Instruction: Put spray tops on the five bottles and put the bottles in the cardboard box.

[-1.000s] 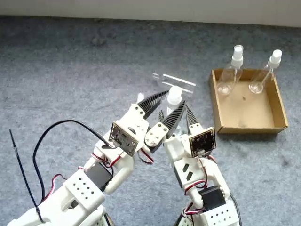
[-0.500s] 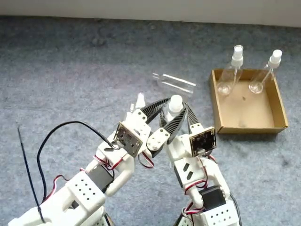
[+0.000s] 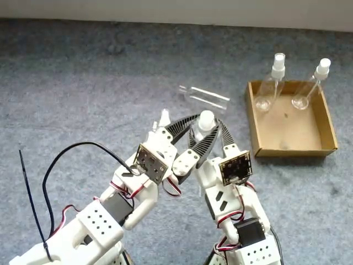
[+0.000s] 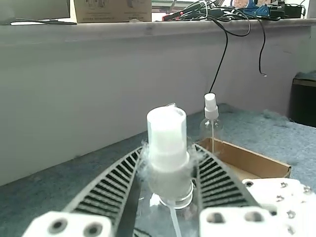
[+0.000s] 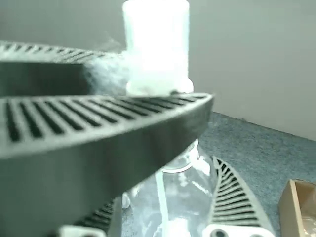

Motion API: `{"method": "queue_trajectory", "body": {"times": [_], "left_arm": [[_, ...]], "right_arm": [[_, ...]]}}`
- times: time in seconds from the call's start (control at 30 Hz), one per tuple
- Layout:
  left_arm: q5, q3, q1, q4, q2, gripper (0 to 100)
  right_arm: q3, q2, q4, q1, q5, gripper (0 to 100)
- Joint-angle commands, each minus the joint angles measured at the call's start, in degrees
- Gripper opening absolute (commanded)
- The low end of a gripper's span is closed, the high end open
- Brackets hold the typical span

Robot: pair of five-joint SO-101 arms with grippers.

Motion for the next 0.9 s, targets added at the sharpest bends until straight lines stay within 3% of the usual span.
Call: {"method": "queue_trajectory", "body": {"times": [0.0,0.1,0.4,0.67,0.87], "left_arm": [[-0.26,-7.52,-1.10,10.81,-0.13,1],[-0.26,-7.60,-1.10,16.35,-0.40,1],[-0.26,-0.31,-0.22,7.12,-0.66,1],[-0.53,-1.98,-0.40,7.21,-0.57,1],[-0.44,-10.51,-1.36,15.65,-0.13,1]], "right_arm": [[7.25,-0.75,-0.22,1.36,2.81,12.7],[6.99,-0.75,-0.22,1.36,2.81,12.7],[6.90,-0.75,-0.22,1.36,2.81,12.7],[7.25,-0.75,-0.13,1.36,2.73,12.7],[7.25,-0.75,-0.04,1.36,3.08,12.7]]}}
